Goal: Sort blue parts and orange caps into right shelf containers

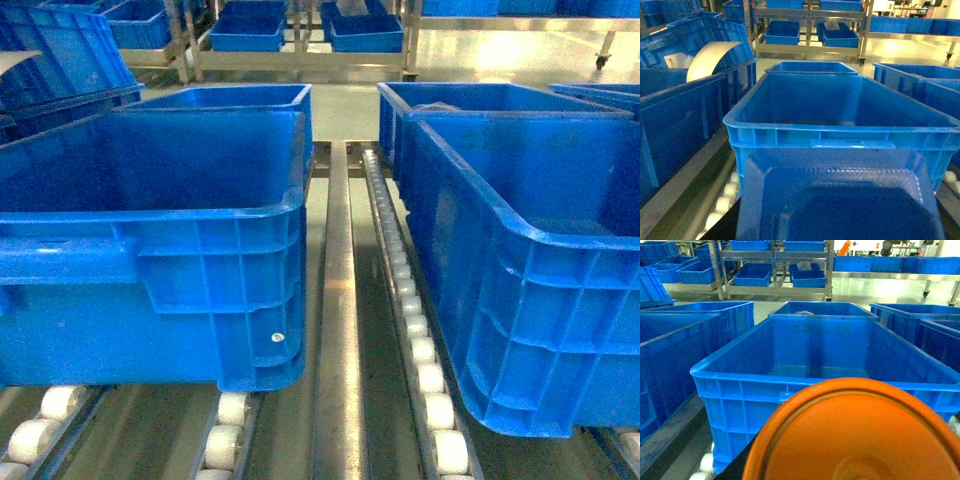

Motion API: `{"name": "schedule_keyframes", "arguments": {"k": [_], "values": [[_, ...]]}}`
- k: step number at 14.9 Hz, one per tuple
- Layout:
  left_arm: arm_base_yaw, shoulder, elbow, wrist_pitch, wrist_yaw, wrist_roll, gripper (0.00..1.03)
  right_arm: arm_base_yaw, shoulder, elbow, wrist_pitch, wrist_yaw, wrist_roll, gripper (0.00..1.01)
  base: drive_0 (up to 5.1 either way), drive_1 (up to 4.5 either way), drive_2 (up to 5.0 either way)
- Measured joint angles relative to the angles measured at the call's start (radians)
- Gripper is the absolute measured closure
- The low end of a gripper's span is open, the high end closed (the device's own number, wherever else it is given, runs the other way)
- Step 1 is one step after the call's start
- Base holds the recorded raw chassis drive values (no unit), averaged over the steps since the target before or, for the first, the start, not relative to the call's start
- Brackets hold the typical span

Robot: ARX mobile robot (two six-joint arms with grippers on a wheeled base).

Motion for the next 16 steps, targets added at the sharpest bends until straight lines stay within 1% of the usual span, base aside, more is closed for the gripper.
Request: {"name": "schedule_keyframes", "arguments": {"k": [16], "values": [[0.000, 0.000, 0.000, 0.000, 0.000, 0.000, 0.62, 0.000, 0.000, 0.000, 0.000, 0.000, 0.000, 0.59, 0.0, 0.00, 0.0]]}}
